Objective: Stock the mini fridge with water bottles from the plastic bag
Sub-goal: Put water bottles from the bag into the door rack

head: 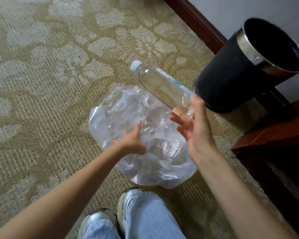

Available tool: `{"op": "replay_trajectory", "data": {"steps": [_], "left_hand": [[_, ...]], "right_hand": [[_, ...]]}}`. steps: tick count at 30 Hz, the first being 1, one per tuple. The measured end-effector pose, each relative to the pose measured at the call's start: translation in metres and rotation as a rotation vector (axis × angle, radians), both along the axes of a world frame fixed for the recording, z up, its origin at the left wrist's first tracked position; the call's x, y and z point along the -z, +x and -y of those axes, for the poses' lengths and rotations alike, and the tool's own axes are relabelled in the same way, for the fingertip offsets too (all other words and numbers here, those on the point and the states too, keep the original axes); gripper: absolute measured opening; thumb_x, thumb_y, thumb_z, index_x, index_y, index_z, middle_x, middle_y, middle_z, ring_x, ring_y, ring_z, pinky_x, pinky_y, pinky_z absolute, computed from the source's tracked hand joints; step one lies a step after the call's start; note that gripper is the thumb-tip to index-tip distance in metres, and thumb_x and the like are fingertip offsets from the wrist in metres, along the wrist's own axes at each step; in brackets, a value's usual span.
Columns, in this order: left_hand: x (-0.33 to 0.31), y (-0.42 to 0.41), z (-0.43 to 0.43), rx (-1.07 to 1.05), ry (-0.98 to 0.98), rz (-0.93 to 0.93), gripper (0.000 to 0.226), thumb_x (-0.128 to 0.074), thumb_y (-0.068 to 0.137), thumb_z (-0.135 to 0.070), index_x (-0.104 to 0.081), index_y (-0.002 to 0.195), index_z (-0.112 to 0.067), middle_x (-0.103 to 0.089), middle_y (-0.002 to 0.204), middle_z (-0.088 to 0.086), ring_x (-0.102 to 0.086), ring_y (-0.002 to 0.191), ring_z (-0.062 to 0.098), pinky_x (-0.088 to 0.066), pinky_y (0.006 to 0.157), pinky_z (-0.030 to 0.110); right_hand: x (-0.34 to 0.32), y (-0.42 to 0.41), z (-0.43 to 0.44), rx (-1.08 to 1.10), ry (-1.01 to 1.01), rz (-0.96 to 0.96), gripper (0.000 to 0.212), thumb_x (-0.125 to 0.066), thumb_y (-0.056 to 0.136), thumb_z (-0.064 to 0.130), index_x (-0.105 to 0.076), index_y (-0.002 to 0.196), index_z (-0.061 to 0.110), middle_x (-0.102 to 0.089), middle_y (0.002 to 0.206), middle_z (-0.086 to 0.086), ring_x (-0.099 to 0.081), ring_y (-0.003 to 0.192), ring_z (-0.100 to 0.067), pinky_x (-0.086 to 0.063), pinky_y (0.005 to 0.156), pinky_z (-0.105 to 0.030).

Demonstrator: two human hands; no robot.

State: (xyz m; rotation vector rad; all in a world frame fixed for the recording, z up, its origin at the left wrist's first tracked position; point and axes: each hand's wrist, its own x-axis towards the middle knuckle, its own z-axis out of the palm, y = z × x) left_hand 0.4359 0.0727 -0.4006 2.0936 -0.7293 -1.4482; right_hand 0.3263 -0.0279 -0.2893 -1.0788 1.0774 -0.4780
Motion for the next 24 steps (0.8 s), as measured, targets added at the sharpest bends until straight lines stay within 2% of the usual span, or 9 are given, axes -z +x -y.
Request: {"op": "replay_trajectory", "data": {"steps": [2,4,6,7,8,11,14,19,24], "left_hand": [[-0.028,0.009,0.006,-0.267,-0.203,-0.315,0.095,-0.045,0.079,0.011,0.004,0.153,-0.024,-0.035,0.148,0.015,-0.055,0.089,0.01,-0.048,0.055,0.008],[-0.052,0.011,0.012,-0.428,-0.385,-0.394,0.073,-0.043,0.077,0.005,-0.032,0.147,-0.014,-0.05,0.137,0.006,-0.055,0.093,0.006,-0.044,0.059,0.007],[-0.065,0.006,0.016,-0.614,-0.569,-0.419,0.036,-0.044,0.081,-0.008,-0.074,0.099,-0.017,-0.071,0.101,-0.004,-0.062,0.086,0.004,-0.043,0.074,0.02],[-0.07,0.002,0.016,-0.701,-0.572,-0.445,0.034,-0.044,0.087,-0.016,-0.076,0.075,-0.021,-0.073,0.083,-0.008,-0.064,0.076,0.004,-0.043,0.074,0.027],[-0.072,-0.001,0.017,-0.772,-0.562,-0.492,0.036,-0.046,0.091,-0.024,-0.074,0.068,-0.021,-0.072,0.075,-0.007,-0.065,0.071,0.007,-0.045,0.072,0.029],[-0.07,-0.007,0.013,-0.832,-0.606,-0.508,0.02,-0.061,0.087,-0.037,-0.068,0.088,-0.018,-0.073,0.083,0.001,-0.069,0.075,0.017,-0.055,0.071,0.028],[-0.08,-0.008,0.003,-0.818,-0.655,-0.472,0.025,-0.065,0.084,-0.035,-0.067,0.099,-0.015,-0.074,0.082,-0.004,-0.07,0.074,0.01,-0.055,0.07,0.028],[-0.123,-0.014,-0.01,-0.623,-0.752,-0.382,0.036,-0.064,0.083,-0.042,-0.069,0.099,-0.01,-0.075,0.083,0.003,-0.072,0.072,0.017,-0.055,0.058,0.024],[-0.197,-0.019,-0.032,-0.439,-0.827,-0.203,0.033,-0.062,0.083,-0.046,-0.072,0.09,-0.015,-0.075,0.082,-0.004,-0.072,0.073,0.007,-0.052,0.056,0.014]], "right_hand": [[0.008,0.004,-0.012,-0.024,0.055,0.031,0.038,-0.061,0.083,0.051,-0.061,0.109,0.023,-0.074,0.088,0.006,-0.072,0.085,-0.01,-0.047,0.056,-0.016],[0.017,0.005,-0.021,-0.024,0.092,0.075,0.042,-0.067,0.083,0.036,-0.055,0.12,0.019,-0.072,0.103,-0.002,-0.072,0.092,-0.015,-0.05,0.057,-0.016],[0.023,0.005,-0.029,-0.031,0.117,0.109,0.044,-0.071,0.08,0.022,-0.05,0.119,0.018,-0.07,0.111,-0.009,-0.071,0.095,-0.021,-0.053,0.062,-0.019],[0.026,0.004,-0.033,-0.052,0.113,0.107,0.045,-0.073,0.079,0.017,-0.049,0.117,0.018,-0.069,0.112,-0.01,-0.07,0.096,-0.021,-0.054,0.065,-0.021],[0.027,0.003,-0.036,-0.089,0.084,0.085,0.046,-0.074,0.078,0.014,-0.048,0.115,0.019,-0.069,0.111,-0.01,-0.07,0.096,-0.02,-0.054,0.068,-0.023],[0.028,-0.005,-0.043,-0.233,-0.071,0.003,0.057,-0.077,0.073,0.004,-0.043,0.115,0.021,-0.068,0.107,-0.009,-0.071,0.086,-0.011,-0.054,0.072,-0.019],[0.016,-0.012,-0.041,-0.323,-0.071,0.018,0.06,-0.077,0.074,0.007,-0.041,0.119,0.023,-0.067,0.107,-0.005,-0.071,0.089,-0.011,-0.055,0.073,-0.019],[-0.019,-0.015,-0.046,-0.344,-0.037,0.078,0.049,-0.071,0.083,0.019,-0.044,0.125,0.019,-0.068,0.112,-0.009,-0.07,0.095,-0.021,-0.058,0.079,-0.033],[-0.08,-0.018,-0.058,-0.362,-0.144,0.124,0.043,-0.067,0.086,0.027,-0.051,0.125,0.014,-0.07,0.111,-0.011,-0.069,0.1,-0.026,-0.051,0.092,-0.054]]}}
